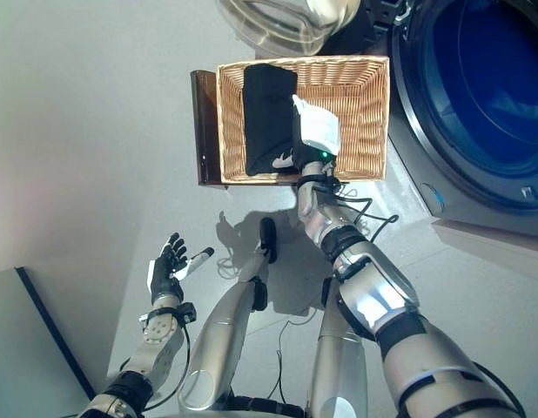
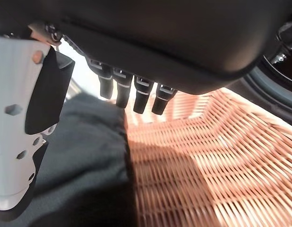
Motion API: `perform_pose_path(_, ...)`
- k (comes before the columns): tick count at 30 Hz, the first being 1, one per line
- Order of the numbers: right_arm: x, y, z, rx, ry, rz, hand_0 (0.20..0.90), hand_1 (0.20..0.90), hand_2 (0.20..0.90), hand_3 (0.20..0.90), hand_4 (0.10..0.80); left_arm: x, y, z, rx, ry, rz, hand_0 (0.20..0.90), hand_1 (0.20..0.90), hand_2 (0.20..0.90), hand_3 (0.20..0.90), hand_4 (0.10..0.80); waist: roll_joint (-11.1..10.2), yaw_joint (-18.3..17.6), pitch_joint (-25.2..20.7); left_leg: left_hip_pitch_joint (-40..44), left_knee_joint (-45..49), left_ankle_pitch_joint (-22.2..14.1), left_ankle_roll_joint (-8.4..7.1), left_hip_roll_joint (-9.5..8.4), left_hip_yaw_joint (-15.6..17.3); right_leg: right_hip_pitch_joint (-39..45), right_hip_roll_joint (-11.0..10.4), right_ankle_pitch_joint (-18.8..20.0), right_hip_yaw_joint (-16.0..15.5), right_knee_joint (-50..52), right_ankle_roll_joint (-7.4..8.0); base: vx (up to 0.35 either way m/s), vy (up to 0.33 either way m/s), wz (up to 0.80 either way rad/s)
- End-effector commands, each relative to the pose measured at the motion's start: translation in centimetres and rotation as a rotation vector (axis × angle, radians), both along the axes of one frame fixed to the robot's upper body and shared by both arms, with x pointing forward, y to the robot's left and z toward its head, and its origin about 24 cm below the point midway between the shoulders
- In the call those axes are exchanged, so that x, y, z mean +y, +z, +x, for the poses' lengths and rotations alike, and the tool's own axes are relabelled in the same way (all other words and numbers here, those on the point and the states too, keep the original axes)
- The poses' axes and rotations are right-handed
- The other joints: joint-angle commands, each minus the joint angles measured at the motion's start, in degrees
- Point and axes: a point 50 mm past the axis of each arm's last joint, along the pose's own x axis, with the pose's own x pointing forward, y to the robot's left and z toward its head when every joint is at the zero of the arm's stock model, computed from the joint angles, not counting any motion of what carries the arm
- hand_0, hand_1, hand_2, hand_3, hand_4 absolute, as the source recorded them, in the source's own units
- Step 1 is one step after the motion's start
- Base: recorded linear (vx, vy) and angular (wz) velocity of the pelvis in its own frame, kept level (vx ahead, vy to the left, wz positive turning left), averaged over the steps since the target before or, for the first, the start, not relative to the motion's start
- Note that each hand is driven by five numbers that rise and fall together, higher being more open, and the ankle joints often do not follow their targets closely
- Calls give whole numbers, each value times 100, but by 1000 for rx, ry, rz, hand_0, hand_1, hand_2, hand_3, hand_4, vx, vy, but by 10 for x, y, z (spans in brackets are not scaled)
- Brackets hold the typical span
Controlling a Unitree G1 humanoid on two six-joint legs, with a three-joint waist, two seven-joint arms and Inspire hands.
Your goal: Pick up the clothes and place them into the washing machine
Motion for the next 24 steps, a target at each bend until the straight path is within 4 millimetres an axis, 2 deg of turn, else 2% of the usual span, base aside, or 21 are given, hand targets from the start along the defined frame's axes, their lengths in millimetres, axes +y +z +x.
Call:
perform_pose_path(1,32,64,5,-183,101,-27,900,900,900,900,800,33,30,11,-153,83,64,900,900,900,900,800,-29,341,-31,-588,297,-215,-462,-9,93,156,-119,258,-193,-635,-193,-19,-11,7)
perform_pose_path(6,27,68,9,-160,68,-64,900,900,900,900,800,32,35,14,-178,75,55,900,900,900,900,800,-17,449,-31,-805,336,-202,-457,-36,5,-19,-161,258,-284,-579,-180,-8,1,17)
perform_pose_path(12,3,79,16,-133,-24,-97,900,900,900,900,800,28,50,20,-251,44,36,900,900,900,900,800,40,662,-31,-1174,371,-152,-468,-105,-181,-279,-253,219,-441,-492,-164,-15,9,22)
perform_pose_path(13,-7,86,17,-135,-58,-93,900,900,900,900,800,26,53,22,-264,28,31,900,900,900,900,800,82,738,-31,-1299,381,-133,-473,-143,-251,-376,-298,202,-501,-442,-153,-18,13,17)
perform_pose_path(17,-22,98,18,-152,-100,-93,900,900,900,900,800,23,60,25,-294,20,17,900,900,900,900,800,151,869,-31,-1506,383,-93,-482,-202,-367,-538,-366,151,-598,-372,-141,-14,20,23)
perform_pose_path(24,-35,121,17,-196,-144,-98,900,900,900,900,800,18,67,29,-325,3,1,900,900,900,900,800,244,1041,-31,-1798,428,-41,-496,-274,-520,-769,-450,88,-688,-224,-152,-12,22,8)
